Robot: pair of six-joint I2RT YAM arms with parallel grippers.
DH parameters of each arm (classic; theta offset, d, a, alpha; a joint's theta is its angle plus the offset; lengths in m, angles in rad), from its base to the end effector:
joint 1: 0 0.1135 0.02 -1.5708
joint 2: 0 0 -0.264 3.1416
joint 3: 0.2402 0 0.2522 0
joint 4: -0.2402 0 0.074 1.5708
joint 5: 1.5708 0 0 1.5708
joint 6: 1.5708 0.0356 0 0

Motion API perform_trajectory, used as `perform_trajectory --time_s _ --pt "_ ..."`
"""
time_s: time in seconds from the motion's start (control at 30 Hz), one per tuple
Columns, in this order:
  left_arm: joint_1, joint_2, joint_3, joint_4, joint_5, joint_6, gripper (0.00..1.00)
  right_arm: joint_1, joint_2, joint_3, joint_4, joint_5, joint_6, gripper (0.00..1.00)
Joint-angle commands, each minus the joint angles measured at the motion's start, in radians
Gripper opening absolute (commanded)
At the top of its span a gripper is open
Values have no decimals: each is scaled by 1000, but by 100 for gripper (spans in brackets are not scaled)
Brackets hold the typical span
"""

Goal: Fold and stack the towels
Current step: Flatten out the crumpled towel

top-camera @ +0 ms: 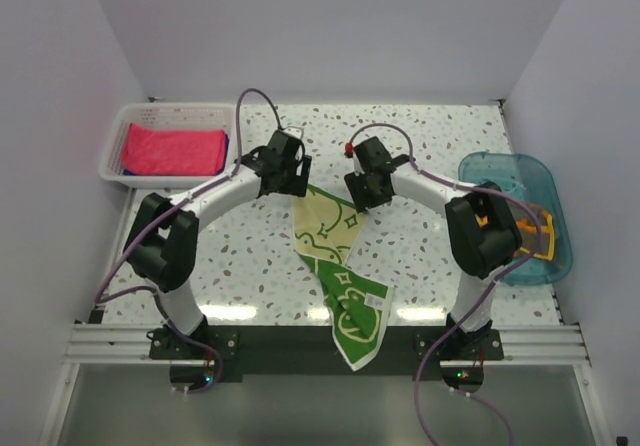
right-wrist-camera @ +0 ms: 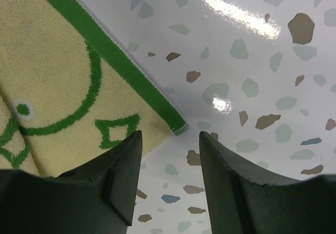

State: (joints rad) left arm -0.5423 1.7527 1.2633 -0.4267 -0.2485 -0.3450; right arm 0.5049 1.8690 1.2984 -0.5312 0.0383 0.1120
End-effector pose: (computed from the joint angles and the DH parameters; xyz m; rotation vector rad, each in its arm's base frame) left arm 0.3285 -0.1877 0.2249 0.1378 2.4457 -0.0807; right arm 0.3382 0.1854 0.1863 -0.5110 2.6305 0.1454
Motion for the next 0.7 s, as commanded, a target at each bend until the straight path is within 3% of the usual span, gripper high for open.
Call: perform_trajectory --time_s 0.0,0.37,0.53,0.6,0.67 --pt "24 56 79 22 40 118 85 7 33 21 -15 1 23 51" --pt "58 180 211 29 100 227 84 7 108 16 13 9 21 42" --pt "61 232 242 34 112 281 83 7 137 10 -16 21 3 21" --pt "71 249 251 37 124 288 81 7 140 13 -27 26 -8 6" --pt "84 261 258 36 132 290 80 7 139 13 -32 31 -20 0"
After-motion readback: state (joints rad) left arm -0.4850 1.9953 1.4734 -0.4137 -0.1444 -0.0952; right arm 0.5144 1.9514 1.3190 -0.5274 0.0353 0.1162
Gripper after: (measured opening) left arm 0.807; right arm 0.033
